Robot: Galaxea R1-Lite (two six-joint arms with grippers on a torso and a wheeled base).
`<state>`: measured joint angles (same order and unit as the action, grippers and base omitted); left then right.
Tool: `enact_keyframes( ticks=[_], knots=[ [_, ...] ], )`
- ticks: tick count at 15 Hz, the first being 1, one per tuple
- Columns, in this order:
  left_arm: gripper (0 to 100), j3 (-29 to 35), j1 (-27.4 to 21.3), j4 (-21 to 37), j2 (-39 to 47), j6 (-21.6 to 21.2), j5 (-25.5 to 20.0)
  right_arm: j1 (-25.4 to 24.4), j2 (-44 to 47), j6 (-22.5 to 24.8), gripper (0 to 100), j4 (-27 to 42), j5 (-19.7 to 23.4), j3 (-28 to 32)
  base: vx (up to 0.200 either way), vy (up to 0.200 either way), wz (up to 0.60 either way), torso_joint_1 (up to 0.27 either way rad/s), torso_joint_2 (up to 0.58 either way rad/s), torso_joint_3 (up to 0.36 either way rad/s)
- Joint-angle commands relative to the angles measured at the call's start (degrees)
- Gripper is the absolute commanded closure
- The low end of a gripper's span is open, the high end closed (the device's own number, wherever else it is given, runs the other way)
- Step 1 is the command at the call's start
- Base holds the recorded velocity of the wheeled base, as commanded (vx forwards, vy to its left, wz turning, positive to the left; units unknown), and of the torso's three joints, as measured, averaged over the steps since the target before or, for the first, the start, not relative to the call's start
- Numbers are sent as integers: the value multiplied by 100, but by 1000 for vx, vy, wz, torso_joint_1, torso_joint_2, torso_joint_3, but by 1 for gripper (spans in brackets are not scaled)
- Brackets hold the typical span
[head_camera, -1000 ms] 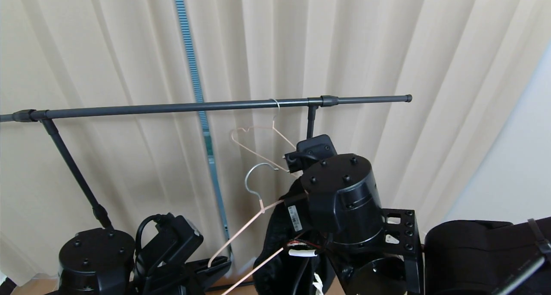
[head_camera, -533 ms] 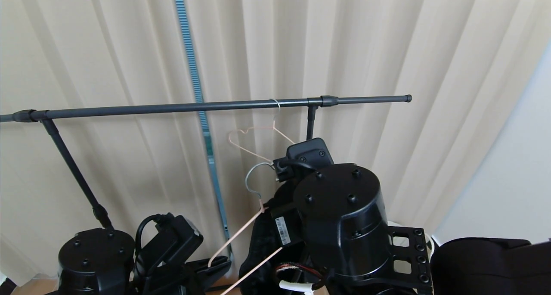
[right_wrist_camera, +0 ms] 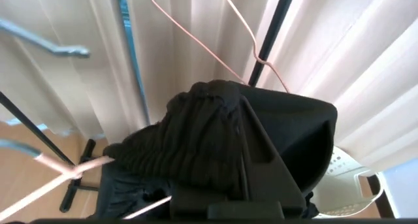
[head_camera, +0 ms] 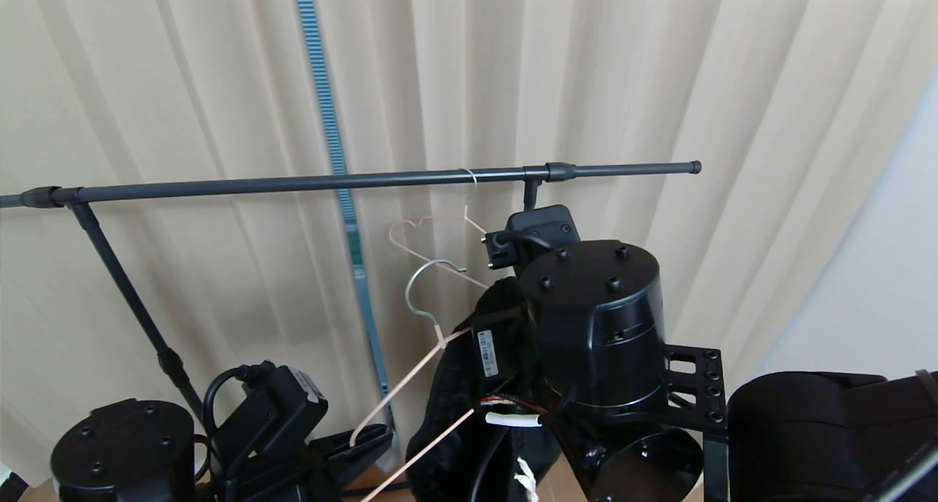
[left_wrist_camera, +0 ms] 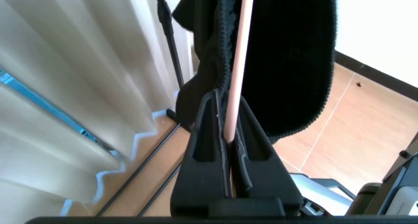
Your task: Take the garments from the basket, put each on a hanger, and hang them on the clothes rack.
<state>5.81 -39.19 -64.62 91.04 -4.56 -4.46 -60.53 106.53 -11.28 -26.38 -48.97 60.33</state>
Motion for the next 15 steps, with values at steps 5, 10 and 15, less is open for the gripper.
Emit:
enact_keyframes(
  ticks=[5, 10, 15],
  knots=[
    [100, -63, -106, -86, -7, -1, -2, 23, -1, -6, 100, -166, -7, -30, 0, 0, 0, 0, 0, 0],
    [100, -89, -106, -147, -7, -1, -2, 111, -1, 3, 0, -174, -25, 5, 0, 0, 0, 0, 0, 0],
    [100, -142, -185, -235, 10, -1, -2, 182, 17, 11, 0, -324, -34, -21, 0, 0, 0, 0, 0, 0]
  ],
)
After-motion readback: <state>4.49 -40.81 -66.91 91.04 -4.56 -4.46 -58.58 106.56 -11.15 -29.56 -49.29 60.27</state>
